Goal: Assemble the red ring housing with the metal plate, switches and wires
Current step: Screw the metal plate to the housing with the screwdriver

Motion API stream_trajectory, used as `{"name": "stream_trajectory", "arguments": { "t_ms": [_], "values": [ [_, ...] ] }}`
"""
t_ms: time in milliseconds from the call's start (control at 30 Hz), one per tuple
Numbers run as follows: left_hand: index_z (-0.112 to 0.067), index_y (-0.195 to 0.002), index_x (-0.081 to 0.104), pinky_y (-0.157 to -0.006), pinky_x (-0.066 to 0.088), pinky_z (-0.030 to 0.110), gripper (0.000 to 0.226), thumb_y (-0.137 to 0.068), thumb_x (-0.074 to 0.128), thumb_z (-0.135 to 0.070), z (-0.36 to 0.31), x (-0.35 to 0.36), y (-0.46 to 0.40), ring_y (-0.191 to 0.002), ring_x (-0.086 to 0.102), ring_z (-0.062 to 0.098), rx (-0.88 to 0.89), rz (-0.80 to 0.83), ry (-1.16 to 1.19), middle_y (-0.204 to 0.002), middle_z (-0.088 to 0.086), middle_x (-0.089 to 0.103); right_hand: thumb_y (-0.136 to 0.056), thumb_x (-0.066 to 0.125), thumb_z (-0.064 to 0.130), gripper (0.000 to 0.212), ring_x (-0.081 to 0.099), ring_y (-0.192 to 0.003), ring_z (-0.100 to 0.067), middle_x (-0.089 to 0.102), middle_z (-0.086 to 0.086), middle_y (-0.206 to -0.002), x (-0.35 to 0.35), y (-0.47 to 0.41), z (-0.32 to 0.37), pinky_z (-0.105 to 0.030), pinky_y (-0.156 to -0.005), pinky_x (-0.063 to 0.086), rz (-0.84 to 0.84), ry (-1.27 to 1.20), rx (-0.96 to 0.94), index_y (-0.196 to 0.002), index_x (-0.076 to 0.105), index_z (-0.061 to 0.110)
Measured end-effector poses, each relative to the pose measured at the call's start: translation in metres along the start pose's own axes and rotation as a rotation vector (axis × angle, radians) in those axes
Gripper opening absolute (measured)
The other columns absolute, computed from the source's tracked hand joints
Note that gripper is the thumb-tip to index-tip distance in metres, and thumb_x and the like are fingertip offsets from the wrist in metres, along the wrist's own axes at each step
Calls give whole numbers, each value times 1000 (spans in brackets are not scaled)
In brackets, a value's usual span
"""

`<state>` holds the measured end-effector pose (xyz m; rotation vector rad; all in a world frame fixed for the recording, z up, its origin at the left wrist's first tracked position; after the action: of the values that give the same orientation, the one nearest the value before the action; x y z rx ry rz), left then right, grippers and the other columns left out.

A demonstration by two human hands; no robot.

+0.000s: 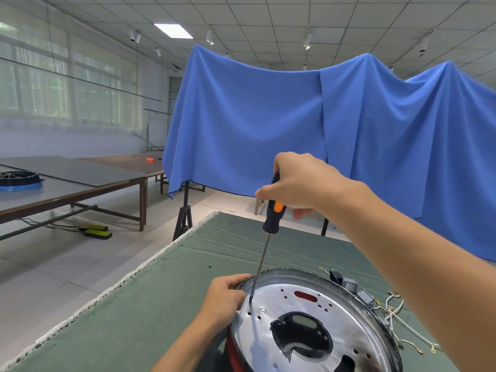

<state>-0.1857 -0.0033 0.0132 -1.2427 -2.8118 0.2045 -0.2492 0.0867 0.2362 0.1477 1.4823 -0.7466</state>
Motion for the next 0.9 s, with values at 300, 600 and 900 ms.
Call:
{"name": "stream_trajectory", "arguments": {
  "t_ms": [300, 600, 900],
  "values": [
    [-31, -66, 72, -49, 42, 10, 67, -68, 36, 26, -2, 0, 3, -50, 57, -1, -4, -1, -30, -63, -11, 70, -81, 62, 37, 33, 46, -43, -16, 53, 3, -58, -3, 3, -1, -24, -46, 27, -147, 150, -19, -64, 42, 17],
    [-24, -73, 72, -54, 45, 12, 62, -67, 36, 26, -1, 0, 1, -58, 60, 0, -9, 13, -60, -67, -11, 71, -82, 64, 40, 37, 44, -53, -11, 50, 3, -67, 4, 4, -6, -29, -46, 24, -181, 67, -8, -73, 36, 18],
    [-21, -106, 61, -50, 43, 7, 46, -70, 76, 3, -7, -8, 1, -64, 65, 1, -223, 130, -237, -80, -7, 69, -80, 62, 44, 40, 59, -69, -30, 57, 0, -75, 29, 9, -13, -32, -54, 37, -356, -162, 43, -99, 37, 19]
  ]
}}
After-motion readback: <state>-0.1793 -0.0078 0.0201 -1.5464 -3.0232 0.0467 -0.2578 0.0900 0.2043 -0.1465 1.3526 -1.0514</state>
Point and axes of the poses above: each hand's wrist, its own y-axis away from the middle knuckle, its own x-axis out of the palm, z = x × y, the point moved 2 cm from there along -y, towards the middle knuckle
